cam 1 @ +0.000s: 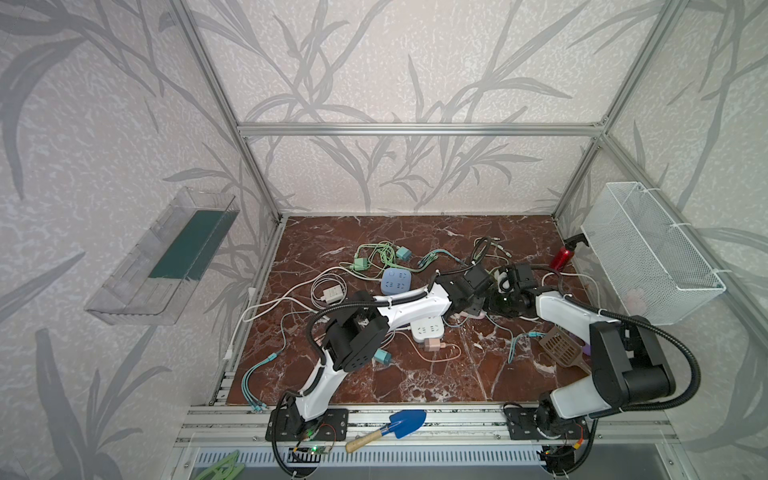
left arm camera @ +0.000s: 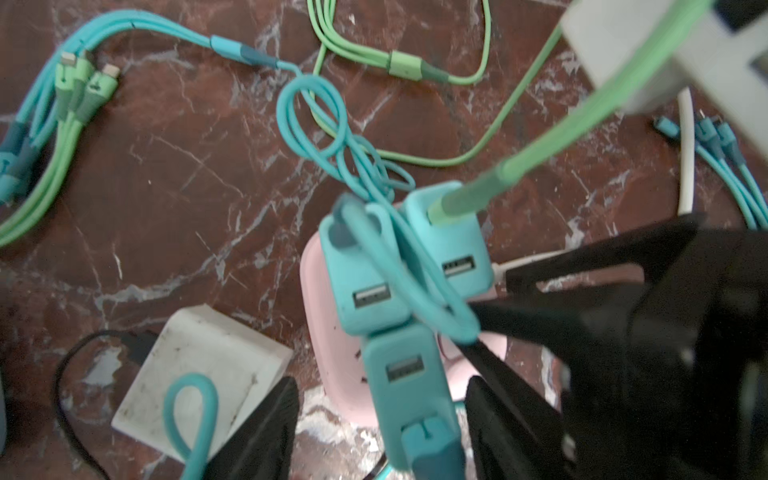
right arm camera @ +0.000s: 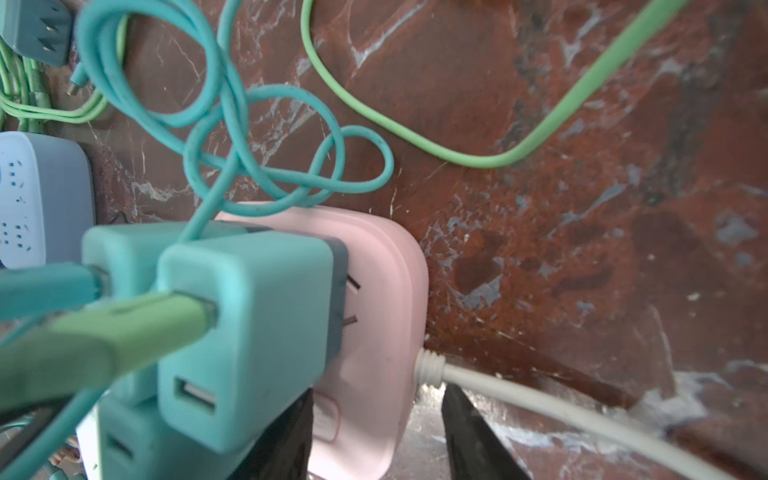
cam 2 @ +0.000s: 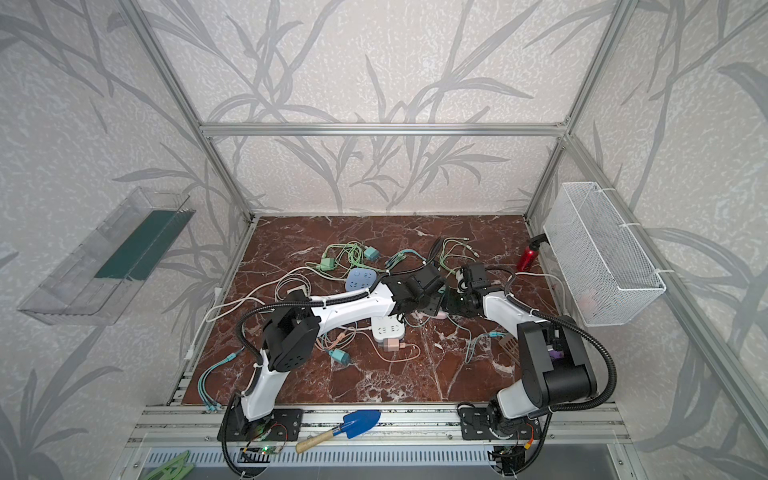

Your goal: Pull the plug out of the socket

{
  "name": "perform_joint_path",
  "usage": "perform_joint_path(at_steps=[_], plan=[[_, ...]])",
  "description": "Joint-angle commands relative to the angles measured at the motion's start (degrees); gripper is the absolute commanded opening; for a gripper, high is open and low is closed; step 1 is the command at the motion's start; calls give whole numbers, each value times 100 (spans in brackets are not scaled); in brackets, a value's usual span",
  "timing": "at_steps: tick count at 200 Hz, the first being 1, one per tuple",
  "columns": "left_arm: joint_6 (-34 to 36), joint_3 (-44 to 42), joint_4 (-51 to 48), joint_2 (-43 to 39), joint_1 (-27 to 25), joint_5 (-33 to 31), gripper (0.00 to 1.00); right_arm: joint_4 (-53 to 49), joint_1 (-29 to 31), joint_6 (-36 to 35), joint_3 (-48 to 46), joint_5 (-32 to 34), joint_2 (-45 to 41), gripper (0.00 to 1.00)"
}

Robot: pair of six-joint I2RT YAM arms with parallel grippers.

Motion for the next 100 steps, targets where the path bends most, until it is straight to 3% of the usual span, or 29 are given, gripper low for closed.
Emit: perform_joint_path(at_steps=[1,32,73,100], plan=[[10,309,-405,282,-28,-375,62,30,-42,-105,125,-106,49,51],[-51,567,-672,548,-29,-421,53,-30,-42,-88,84,-80,67,50],[-105,686,-913,602,-124,-337,52,-11,-43,8,-14,-71,50,51],[-135,717,-910,627,-122,-320,39,18,-42,65,-52,-41,36,50]])
